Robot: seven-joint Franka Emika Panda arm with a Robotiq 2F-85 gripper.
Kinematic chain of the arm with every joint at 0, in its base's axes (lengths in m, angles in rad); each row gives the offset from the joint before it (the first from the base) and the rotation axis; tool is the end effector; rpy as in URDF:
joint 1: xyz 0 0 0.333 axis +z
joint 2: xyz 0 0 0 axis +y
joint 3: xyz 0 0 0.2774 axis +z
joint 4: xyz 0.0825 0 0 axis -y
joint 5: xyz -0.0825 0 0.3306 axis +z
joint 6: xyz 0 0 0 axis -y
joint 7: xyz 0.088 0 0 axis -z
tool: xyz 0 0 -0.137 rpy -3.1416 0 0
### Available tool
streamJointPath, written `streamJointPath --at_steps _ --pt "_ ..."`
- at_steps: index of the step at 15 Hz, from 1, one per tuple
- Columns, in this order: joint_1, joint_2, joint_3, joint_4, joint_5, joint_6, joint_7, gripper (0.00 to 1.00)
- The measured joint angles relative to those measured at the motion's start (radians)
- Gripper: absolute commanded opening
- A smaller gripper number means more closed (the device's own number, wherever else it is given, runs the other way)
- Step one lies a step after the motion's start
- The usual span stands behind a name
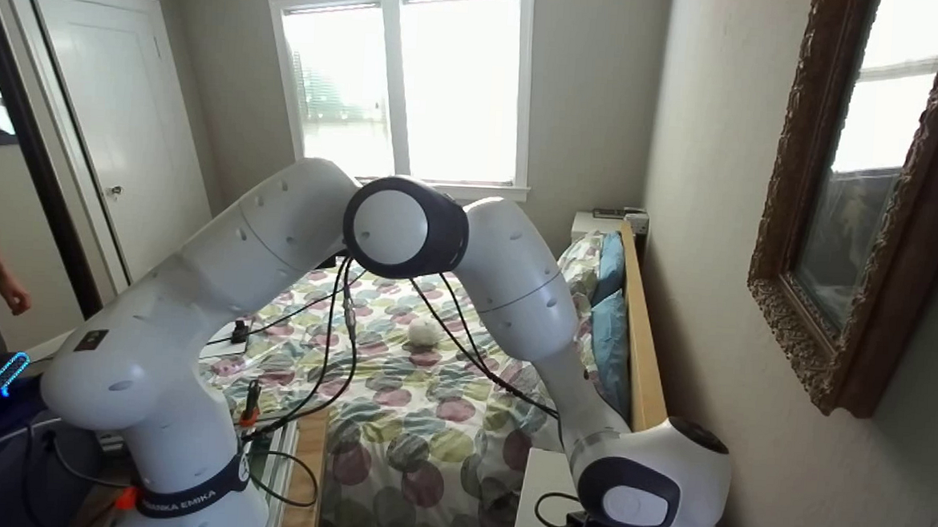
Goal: Move the black object close to the wall and white device to the right
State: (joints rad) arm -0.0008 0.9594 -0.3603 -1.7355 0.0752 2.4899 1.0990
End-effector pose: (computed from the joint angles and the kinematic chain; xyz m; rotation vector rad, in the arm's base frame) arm 0.5287 -0.2040 0.0403 2.1735 -1.8342 -0.0561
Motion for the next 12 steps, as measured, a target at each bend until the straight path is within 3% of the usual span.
streamJointPath --at_steps 12 --pt "-0.007 0.032 0.005 0.045 0.0 0.0 0.009 0.0"
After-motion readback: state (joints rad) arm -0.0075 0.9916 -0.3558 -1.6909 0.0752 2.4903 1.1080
